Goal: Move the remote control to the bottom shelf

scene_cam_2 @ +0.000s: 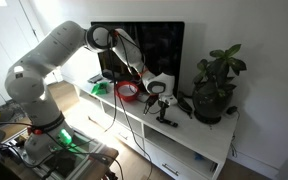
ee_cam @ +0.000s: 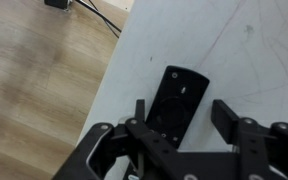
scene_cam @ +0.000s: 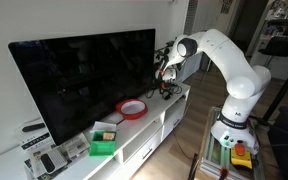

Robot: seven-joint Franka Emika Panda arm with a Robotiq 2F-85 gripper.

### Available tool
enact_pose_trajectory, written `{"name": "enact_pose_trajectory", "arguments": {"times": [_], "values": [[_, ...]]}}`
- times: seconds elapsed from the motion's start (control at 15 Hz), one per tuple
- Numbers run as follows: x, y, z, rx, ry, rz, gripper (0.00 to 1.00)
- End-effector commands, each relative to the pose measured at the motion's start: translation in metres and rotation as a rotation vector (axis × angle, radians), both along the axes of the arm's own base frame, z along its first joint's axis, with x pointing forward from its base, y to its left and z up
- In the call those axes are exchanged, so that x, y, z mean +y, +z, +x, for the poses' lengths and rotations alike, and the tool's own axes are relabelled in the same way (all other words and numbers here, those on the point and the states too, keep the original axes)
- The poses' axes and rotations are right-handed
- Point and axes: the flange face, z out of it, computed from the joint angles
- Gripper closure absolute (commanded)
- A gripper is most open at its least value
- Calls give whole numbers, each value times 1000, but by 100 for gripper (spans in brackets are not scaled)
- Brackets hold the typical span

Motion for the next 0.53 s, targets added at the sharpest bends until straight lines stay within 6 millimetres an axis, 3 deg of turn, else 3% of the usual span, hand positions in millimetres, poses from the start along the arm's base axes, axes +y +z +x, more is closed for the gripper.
{"name": "enact_pose_trajectory", "arguments": {"times": [0.0, 0.27, 0.4, 0.47], "values": [[-7, -5, 6, -5, -34, 23, 41], [-8, -3, 11, -6, -37, 24, 49], [-8, -2, 12, -4, -38, 24, 73], [-8, -1, 13, -5, -38, 22, 79]]}}
